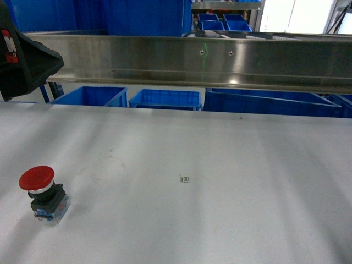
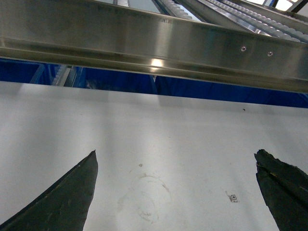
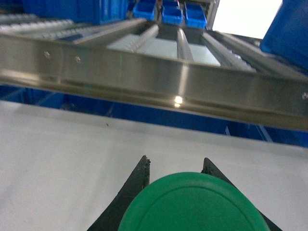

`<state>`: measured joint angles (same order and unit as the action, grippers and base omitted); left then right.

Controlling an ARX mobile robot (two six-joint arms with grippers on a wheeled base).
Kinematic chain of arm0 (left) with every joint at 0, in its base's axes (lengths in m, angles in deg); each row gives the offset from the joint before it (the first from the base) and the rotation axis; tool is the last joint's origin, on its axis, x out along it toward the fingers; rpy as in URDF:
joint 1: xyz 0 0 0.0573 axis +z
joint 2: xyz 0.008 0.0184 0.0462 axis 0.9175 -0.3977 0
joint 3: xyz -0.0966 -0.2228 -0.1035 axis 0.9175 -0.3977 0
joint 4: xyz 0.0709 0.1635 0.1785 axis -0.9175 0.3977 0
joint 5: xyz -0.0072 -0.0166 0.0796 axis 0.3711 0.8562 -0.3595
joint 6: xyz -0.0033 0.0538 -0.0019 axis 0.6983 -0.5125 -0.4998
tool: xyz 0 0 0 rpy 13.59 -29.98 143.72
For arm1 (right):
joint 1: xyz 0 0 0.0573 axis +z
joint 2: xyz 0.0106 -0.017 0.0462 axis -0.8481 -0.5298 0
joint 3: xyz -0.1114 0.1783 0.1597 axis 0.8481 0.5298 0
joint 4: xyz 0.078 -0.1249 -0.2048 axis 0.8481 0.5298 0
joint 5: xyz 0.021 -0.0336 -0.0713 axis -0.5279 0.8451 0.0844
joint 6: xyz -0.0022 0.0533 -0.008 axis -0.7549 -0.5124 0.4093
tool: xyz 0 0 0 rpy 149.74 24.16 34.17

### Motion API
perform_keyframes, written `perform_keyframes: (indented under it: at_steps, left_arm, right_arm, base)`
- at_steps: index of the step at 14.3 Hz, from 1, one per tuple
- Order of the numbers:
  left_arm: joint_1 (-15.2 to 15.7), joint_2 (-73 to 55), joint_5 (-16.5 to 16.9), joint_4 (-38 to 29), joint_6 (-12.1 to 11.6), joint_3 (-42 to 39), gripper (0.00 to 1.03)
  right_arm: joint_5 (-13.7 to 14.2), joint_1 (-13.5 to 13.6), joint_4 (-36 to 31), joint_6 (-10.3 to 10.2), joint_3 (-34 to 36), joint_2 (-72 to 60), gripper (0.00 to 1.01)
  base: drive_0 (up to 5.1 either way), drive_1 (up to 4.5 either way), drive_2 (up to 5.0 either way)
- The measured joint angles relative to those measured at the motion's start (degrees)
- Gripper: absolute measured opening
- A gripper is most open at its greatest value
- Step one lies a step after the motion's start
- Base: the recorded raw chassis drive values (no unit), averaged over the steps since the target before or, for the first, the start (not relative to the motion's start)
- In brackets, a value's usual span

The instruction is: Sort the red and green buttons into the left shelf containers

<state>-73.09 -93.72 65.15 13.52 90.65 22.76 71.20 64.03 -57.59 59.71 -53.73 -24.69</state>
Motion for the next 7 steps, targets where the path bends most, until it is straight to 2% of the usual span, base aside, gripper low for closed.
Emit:
perform_keyframes:
  at_steps: [4, 5, 7]
  left_arm:
    - [0.0, -1.4, 0.2, -0.8, -0.2, 0.0, 0.98]
    - [-0.3, -5.6, -1.1, -3.8, -1.6, 0.2, 0.98]
    - [-0.6, -13.0, -0.7, -0.3, -2.3, 0.8, 0.98]
  right_arm:
    - [-0.8, 0.3, 0.7, 0.3, 0.4, 0.3, 0.26]
    - [-0.8, 0.3, 0.5, 0.4, 0.4, 0.5, 0.26]
    - [-0.8, 0.3, 0.4, 0.4, 0.4, 0.6, 0.26]
  base:
    - [0.0, 0.0, 0.0]
    - [0.0, 0.0, 0.0]
    - [0.0, 0.0, 0.0]
